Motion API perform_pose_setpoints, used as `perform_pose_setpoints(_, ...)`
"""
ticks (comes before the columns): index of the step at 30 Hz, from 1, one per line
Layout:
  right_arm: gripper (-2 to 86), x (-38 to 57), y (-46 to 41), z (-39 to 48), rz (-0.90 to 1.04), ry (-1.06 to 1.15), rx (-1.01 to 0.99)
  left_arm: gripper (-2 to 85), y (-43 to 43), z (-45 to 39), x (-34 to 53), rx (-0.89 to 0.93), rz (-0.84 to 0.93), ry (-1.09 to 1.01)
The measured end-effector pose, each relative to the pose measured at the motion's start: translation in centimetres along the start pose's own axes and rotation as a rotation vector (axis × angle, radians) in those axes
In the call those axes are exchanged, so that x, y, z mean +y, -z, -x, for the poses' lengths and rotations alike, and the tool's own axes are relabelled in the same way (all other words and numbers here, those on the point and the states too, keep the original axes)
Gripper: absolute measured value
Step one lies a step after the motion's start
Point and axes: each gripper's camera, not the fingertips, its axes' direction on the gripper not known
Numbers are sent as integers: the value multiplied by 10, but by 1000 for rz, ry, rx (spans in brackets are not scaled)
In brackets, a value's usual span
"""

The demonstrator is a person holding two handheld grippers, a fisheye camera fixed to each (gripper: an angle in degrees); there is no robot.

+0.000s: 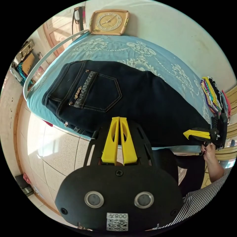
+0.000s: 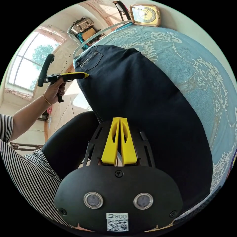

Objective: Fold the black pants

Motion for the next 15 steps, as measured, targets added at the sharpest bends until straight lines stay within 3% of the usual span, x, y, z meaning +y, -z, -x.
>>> perform_pose_setpoints(5,1,5,-5,13,-25,35,-61,2,-8,-2,8,33,106,-33)
perform_pose_setpoints(11,1,26,-36,9,55,28,-66,1,16,-16,6,66,25,-18)
perform_pose_setpoints(13,1,39,-37,3,59,14,-54,1,2,-29,-3,87,126,-33)
perform_pose_setpoints(15,1,51,-39,-4,56,-9,-70,1,7,-35,-8,103,107,-34)
